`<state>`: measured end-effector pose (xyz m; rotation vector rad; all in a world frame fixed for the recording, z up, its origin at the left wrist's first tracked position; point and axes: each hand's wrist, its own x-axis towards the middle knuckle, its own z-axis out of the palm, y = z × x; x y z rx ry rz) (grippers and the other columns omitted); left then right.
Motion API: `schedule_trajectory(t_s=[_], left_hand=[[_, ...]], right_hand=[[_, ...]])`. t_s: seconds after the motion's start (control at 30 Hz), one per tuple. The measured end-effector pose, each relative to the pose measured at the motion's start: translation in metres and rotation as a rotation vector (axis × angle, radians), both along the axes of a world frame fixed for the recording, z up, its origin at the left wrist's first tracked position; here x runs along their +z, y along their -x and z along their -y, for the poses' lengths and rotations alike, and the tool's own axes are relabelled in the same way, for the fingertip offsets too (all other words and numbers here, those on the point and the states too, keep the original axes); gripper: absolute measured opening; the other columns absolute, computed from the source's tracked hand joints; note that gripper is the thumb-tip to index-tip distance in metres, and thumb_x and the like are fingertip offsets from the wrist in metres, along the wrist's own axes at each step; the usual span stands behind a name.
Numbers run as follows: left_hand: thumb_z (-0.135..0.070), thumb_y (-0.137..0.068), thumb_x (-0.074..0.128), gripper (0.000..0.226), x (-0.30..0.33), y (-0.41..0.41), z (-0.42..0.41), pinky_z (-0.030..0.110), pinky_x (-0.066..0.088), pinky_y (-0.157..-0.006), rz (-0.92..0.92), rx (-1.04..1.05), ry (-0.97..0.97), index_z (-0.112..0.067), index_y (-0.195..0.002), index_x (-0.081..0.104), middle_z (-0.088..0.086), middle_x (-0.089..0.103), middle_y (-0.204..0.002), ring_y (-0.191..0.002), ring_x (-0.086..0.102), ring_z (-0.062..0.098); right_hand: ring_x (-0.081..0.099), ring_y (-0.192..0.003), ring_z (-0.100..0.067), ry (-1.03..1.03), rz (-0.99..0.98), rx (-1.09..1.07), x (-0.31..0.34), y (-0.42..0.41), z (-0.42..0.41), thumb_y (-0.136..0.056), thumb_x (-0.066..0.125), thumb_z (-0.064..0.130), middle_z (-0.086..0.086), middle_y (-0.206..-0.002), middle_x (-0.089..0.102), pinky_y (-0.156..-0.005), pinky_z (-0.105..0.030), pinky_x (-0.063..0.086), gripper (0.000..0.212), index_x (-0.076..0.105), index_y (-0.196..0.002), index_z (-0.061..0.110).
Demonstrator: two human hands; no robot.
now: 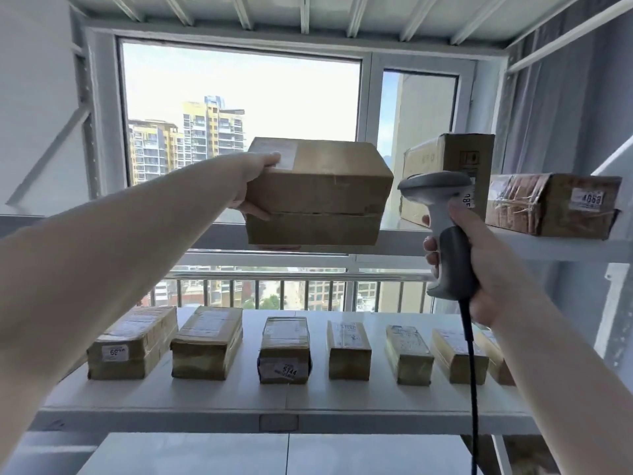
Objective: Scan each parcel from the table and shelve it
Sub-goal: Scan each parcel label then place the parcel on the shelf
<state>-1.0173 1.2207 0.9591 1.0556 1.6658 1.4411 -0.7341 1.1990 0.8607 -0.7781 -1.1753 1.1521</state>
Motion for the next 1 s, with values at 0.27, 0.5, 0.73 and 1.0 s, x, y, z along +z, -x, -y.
schedule_trajectory(t_s=[0.27, 0.5, 0.73, 1.0], left_hand=[[-0.046, -0.092, 0.068, 0.084, 0.02, 0.011, -0.036, 0.057, 0.055, -0.05, -0.086, -0.044, 0.018, -0.016, -0.156, 0.022, 0.016, 0.007, -0.164, -0.135, 0.028, 0.064], [-0.07, -0.062, 0.08, 0.103, -0.01, 0.011, -0.074, 0.043, 0.059, -0.086, -0.493, 0.018, 0.079, -0.008, -0.139, 0.049, 0.014, 0.057, -0.133, -0.109, 0.063, 0.033], [-0.045, -0.078, 0.081, 0.109, -0.055, 0.0, -0.095, 0.04, 0.037, -0.108, -0.342, 0.046, -0.211, -0.013, -0.151, 0.007, 0.012, 0.043, -0.147, -0.134, 0.044, 0.033], [-0.047, -0.076, 0.082, 0.1, -0.07, -0.019, -0.116, 0.037, 0.044, -0.093, -0.346, 0.105, -0.376, -0.015, -0.145, 0.017, 0.003, 0.047, -0.136, -0.117, 0.053, 0.027]], right_hand=[[0.061, -0.061, -0.013, 0.025, 0.019, -0.002, -0.005, 0.01, -0.031, -0.082, 0.066, 0.058, -0.002, -0.07, 0.068, -0.062, -0.03, 0.046, 0.046, 0.069, -0.104, 0.017], [0.061, -0.059, -0.011, 0.054, 0.008, 0.005, -0.011, 0.019, -0.048, -0.083, 0.065, 0.058, -0.001, -0.068, 0.068, -0.059, -0.028, 0.048, 0.054, 0.067, -0.115, 0.015], [0.059, -0.062, -0.013, 0.084, -0.006, 0.002, -0.021, 0.015, -0.054, -0.086, 0.062, 0.056, -0.001, -0.067, 0.066, -0.051, -0.025, 0.047, 0.056, 0.068, -0.118, 0.01], [0.057, -0.059, -0.012, 0.118, -0.023, -0.007, -0.032, 0.009, -0.057, -0.084, 0.063, 0.057, -0.001, -0.068, 0.067, -0.05, -0.025, 0.046, 0.055, 0.068, -0.115, 0.012]])
